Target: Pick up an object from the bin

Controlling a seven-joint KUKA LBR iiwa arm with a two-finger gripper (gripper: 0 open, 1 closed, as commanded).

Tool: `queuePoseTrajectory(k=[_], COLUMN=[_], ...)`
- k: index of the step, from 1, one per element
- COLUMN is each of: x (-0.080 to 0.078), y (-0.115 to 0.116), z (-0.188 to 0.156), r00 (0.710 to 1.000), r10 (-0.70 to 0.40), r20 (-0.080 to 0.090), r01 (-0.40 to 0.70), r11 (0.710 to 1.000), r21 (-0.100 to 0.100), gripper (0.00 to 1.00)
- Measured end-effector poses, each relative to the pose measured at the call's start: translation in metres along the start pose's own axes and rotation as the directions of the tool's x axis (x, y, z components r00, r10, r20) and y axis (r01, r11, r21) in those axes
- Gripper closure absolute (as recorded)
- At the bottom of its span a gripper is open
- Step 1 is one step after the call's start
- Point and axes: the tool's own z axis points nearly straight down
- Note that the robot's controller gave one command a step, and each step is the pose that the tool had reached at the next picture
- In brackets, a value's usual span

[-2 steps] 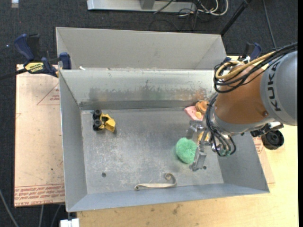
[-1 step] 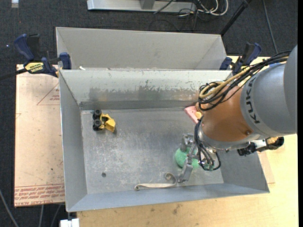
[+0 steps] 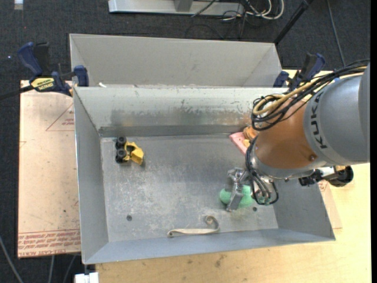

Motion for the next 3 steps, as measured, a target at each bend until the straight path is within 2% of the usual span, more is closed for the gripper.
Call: queuePoseTrajectory(k=[2, 3], x=[0.001, 0.002], y=[0.000, 0.000], z=[-0.003, -0.015], r00=[1.000, 1.000], r10=[0.000, -0.001], r20=[-0.004, -0.012], r01=[0.000, 0.001], r11=[1.000, 1.000], r21=[0.000, 0.002], gripper=[1.00, 1.00])
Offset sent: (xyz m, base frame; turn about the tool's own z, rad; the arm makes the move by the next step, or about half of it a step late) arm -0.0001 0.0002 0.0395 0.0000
